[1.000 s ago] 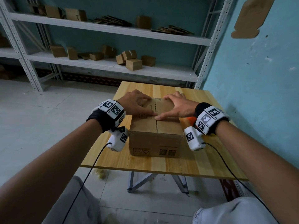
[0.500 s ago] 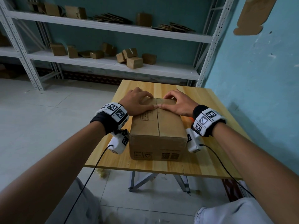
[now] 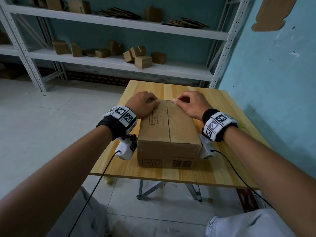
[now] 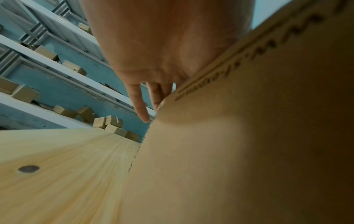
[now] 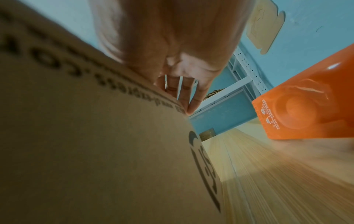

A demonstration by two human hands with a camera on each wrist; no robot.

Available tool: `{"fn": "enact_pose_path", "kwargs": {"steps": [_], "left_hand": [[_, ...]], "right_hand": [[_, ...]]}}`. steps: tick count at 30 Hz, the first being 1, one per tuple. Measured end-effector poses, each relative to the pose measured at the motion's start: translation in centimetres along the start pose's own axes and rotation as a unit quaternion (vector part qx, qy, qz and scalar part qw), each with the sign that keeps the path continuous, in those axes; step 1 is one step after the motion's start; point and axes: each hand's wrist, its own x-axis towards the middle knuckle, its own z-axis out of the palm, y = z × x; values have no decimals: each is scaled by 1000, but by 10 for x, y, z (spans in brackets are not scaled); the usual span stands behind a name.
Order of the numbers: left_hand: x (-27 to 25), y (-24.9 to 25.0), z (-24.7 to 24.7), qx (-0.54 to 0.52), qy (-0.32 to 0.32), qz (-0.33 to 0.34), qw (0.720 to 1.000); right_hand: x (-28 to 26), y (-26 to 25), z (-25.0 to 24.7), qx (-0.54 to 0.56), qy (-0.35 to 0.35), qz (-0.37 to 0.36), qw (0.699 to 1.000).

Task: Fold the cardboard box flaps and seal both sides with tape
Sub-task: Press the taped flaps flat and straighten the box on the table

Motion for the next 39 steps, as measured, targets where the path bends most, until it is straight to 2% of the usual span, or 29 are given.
{"fn": "enact_pose_path", "kwargs": {"steps": [5, 9, 17, 23, 27, 33, 39], "left_hand": [[-2, 0, 1, -34, -2, -53, 998], [-4, 0, 0, -57, -45, -96, 993], [-9, 4, 0, -150, -85, -142, 975], [-9, 3, 0, -191, -93, -152, 965], [-9, 6, -1, -192, -104, -161, 962], [-16, 16, -7, -175, -117, -173, 962], [-12, 4, -4, -205, -129, -180, 953]], "right_hand": [[-3, 3, 0, -8, 11, 12, 1000], [-6, 7, 3, 16, 9, 42, 999], [-10, 8, 5, 136, -83, 149, 976], [-10, -2, 1, 141, -142, 188, 961], [-10, -3, 0, 135, -149, 207, 957], [-17, -11, -9, 131, -199, 233, 943], [-20, -13, -7, 174, -188, 268, 929]]}}
